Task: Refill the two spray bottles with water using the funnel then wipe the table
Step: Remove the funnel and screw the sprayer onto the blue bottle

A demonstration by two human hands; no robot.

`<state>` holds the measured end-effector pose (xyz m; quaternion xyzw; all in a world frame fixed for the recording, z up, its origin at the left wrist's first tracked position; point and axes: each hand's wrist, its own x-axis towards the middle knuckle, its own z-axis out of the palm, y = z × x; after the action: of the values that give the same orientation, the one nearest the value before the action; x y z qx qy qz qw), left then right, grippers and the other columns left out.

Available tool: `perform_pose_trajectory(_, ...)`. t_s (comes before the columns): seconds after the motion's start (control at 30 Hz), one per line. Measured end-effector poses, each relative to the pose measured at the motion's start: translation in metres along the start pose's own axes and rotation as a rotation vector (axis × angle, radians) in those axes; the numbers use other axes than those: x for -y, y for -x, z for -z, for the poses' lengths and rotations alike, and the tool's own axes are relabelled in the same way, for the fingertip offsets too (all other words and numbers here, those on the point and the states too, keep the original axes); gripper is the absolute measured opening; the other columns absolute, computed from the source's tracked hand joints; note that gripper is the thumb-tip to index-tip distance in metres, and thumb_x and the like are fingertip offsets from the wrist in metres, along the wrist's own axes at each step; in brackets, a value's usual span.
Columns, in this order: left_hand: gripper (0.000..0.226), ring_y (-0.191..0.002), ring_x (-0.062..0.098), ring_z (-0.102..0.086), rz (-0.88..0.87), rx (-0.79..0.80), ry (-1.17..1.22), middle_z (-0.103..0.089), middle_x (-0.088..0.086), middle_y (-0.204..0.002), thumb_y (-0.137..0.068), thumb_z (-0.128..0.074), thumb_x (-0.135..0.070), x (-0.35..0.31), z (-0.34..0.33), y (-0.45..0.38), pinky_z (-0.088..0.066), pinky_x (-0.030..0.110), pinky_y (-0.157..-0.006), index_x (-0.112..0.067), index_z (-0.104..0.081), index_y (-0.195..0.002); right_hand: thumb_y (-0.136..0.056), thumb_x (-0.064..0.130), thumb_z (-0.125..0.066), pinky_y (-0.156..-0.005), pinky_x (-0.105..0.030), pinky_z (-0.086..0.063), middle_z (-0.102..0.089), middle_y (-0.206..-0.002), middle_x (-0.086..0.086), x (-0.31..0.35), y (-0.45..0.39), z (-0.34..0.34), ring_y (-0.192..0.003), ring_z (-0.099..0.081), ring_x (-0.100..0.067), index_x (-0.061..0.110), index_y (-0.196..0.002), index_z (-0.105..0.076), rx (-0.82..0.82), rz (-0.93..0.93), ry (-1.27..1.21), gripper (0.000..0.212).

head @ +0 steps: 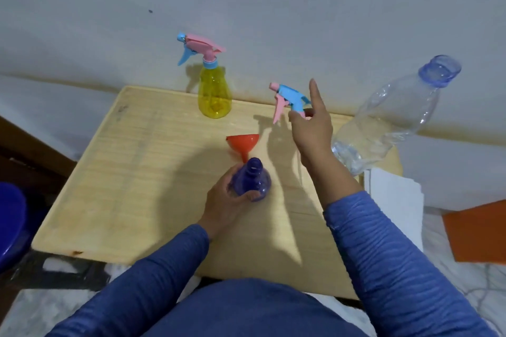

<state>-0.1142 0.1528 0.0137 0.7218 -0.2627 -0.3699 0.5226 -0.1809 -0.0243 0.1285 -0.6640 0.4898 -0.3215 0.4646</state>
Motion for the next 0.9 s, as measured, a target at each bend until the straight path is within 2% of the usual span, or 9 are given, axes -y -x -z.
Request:
perform_pose_trajectory(0.07, 0.076, -0.105, -0.002, -0.057, -0.01, 0.007, -0.009, -0.06, -0.021, -0.114, -0.052, -0.075, -0.057, -0.001, 0.0, 0.0, -0.047, 0.016, -0.085, -0.045, -0.047, -0.122, -0.083, 0.006, -0.051, -0.074, -0.028, -0.05, -0.053, -0.089, -0.001, 0.025, 0.002, 0.008, -0.071, -0.051, -0.012, 0.037, -0.135, -0.044, 0.002, 0.005, -0.103, 0.061)
perform_pose_trajectory(0.13, 0.077, -0.106, 0.002, -0.058, -0.018, 0.009, -0.011, -0.061, -0.018, -0.116, -0.053, -0.076, -0.056, -0.001, 0.001, 0.001, -0.048, 0.021, -0.087, -0.042, -0.05, -0.124, -0.079, 0.01, -0.057, -0.082, -0.04, -0.054, -0.057, -0.092, -0.002, 0.043, 0.005, 0.015, -0.078, -0.056, -0.017, 0.039, -0.123, -0.053, -0.021, 0.016, -0.161, 0.053)
perform_pose_trajectory(0.2, 0.079, -0.106, 0.006, -0.059, -0.018, 0.005, -0.023, -0.061, -0.016, -0.117, -0.053, -0.075, -0.056, 0.0, 0.001, 0.0, -0.049, 0.027, -0.09, -0.04, -0.051, -0.126, -0.075, 0.013, -0.063, -0.086, -0.048, -0.054, -0.056, -0.085, 0.001, 0.058, 0.008, 0.02, -0.08, -0.059, -0.017, 0.04, -0.114, -0.053, -0.038, 0.016, -0.212, 0.048)
perform_pose_trajectory(0.27, 0.081, -0.107, 0.008, -0.058, -0.024, 0.007, -0.033, -0.06, -0.015, -0.118, -0.053, -0.074, -0.057, 0.0, 0.001, 0.0, -0.049, 0.029, -0.092, -0.04, -0.05, -0.127, -0.074, 0.014, -0.067, -0.087, -0.048, -0.053, -0.055, -0.082, 0.005, 0.067, 0.013, 0.024, -0.084, -0.061, -0.017, 0.04, -0.11, -0.053, -0.054, 0.051, -0.243, 0.046)
perform_pose_trajectory(0.37, 0.084, -0.11, 0.008, -0.057, -0.03, 0.003, -0.052, -0.059, -0.014, -0.122, -0.055, -0.073, -0.06, 0.003, 0.002, 0.0, -0.049, 0.035, -0.096, -0.038, -0.048, -0.132, -0.077, 0.013, -0.068, -0.086, -0.046, -0.054, -0.056, -0.085, 0.01, 0.072, 0.024, 0.021, -0.088, -0.06, -0.012, 0.039, -0.109, -0.052, -0.076, 0.118, -0.27, 0.044)
perform_pose_trajectory(0.5, 0.084, -0.108, 0.006, -0.058, -0.041, 0.008, -0.068, -0.061, -0.016, -0.12, -0.056, -0.072, -0.06, 0.001, 0.001, 0.0, -0.049, 0.037, -0.096, -0.039, -0.047, -0.133, -0.079, 0.012, -0.068, -0.085, -0.042, -0.055, -0.054, -0.09, 0.01, 0.06, 0.037, 0.013, -0.071, -0.055, 0.011, 0.038, -0.112, -0.051, -0.091, 0.161, -0.279, 0.045)
perform_pose_trajectory(0.73, 0.081, -0.11, 0.005, -0.057, -0.065, 0.017, -0.083, -0.059, -0.019, -0.119, -0.057, -0.072, -0.063, 0.001, 0.001, 0.001, -0.049, 0.039, -0.097, -0.042, -0.045, -0.131, -0.081, 0.009, -0.067, -0.073, -0.015, -0.048, -0.055, -0.096, 0.011, 0.021, 0.064, -0.002, -0.079, -0.052, 0.001, 0.035, -0.115, -0.05, -0.009, 0.232, -0.275, 0.046)
perform_pose_trajectory(0.8, 0.069, -0.108, 0.003, -0.058, -0.072, 0.004, -0.076, -0.061, -0.023, -0.114, -0.056, -0.072, -0.062, 0.0, 0.0, 0.002, -0.048, 0.038, -0.097, -0.055, -0.047, -0.12, -0.082, 0.003, -0.066, -0.072, -0.012, -0.048, -0.057, -0.102, 0.009, 0.004, 0.075, -0.008, -0.085, -0.054, -0.004, 0.029, -0.116, -0.051, 0.071, 0.252, -0.275, 0.045)
perform_pose_trajectory(0.9, 0.063, -0.107, 0.003, -0.059, -0.105, 0.012, -0.1, -0.063, -0.022, -0.113, -0.058, -0.071, -0.066, -0.003, 0.0, 0.003, -0.049, 0.038, -0.095, -0.065, -0.043, -0.114, -0.082, 0.001, -0.065, -0.074, -0.011, -0.049, -0.055, -0.103, 0.021, -0.019, 0.089, -0.014, -0.088, -0.057, 0.007, 0.024, -0.117, -0.053, 0.181, 0.202, -0.253, 0.043)
